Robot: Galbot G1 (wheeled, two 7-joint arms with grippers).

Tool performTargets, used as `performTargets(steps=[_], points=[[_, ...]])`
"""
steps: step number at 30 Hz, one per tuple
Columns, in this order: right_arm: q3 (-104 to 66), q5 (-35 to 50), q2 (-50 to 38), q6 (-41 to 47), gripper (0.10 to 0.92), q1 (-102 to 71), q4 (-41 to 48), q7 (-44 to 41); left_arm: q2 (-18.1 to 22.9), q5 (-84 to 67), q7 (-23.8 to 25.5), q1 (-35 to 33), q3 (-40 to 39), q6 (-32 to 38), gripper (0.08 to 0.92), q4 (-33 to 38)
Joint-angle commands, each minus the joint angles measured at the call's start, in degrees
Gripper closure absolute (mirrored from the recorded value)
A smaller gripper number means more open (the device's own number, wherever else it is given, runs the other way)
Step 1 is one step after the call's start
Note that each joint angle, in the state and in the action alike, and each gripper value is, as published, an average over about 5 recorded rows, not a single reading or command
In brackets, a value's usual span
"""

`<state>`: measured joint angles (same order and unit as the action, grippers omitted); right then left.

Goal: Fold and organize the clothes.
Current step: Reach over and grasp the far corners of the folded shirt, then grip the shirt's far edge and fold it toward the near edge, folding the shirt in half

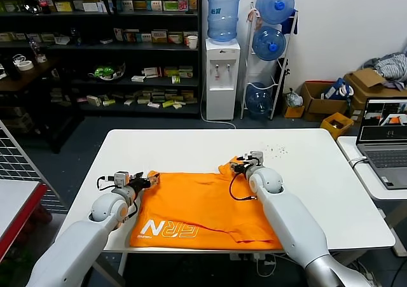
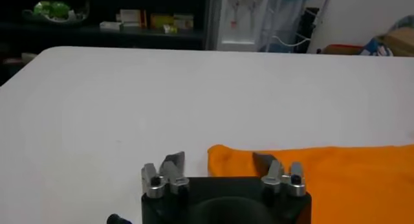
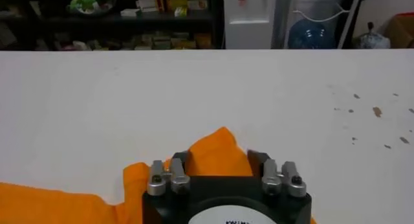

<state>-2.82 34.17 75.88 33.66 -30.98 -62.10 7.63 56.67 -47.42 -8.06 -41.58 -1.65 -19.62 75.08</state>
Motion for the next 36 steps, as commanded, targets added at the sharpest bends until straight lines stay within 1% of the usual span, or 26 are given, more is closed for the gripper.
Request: performTargets(steps=[1,7,11,14,18,20,26,31,36], points=[[0.34,-0.02,0.30,0.49,0.525,0.51,0.67,-0.20,0.07,0.03,0.09,0.69,-0.46,-0.16,0.371,-0.67],[0.35,-0.01,-0.04,-0.31,0.698,0.13,-0.61,-0.13,0.45,0.05,0.05,0.57,-0.45,-0.02,0.544,-0.61],[0.27,0.05,-0.37,-2.46,0.819,-0.30,-1.74,-0.24,0.68,0.07,-0.02,0.48,-0.42,0.13,0.665,-0.39],[0.12,0.36,-0.74,-4.74,0.885,-0.87,-3.01,-0.47,0.78,0.08,-0.15,0.35,-0.21,0.39,0.752,-0.09],[-0.43,1.39,-1.63,-7.02,0.902,-2.24,-5.82,-0.07,0.59,0.15,-0.17,-0.09,0.41,1.22,0.863,0.94],[-0.87,2.13,-2.33,-7.58,0.902,-3.22,-7.68,0.53,0.27,0.17,-0.14,-0.60,0.96,1.58,0.898,2.17],[-2.49,6.46,-6.49,-5.39,0.902,-8.23,-16.46,3.83,-2.20,-0.24,-0.81,-4.25,3.36,1.66,0.908,9.12],[-4.16,10.79,-10.61,-2.42,0.902,-14.00,-25.52,6.13,-4.86,-0.39,-1.84,-9.60,5.50,1.54,0.908,16.77],[-6.76,13.64,-13.30,0.02,0.902,-20.71,-33.80,8.64,-6.46,-0.03,-2.69,-15.61,6.86,1.65,0.908,23.67]])
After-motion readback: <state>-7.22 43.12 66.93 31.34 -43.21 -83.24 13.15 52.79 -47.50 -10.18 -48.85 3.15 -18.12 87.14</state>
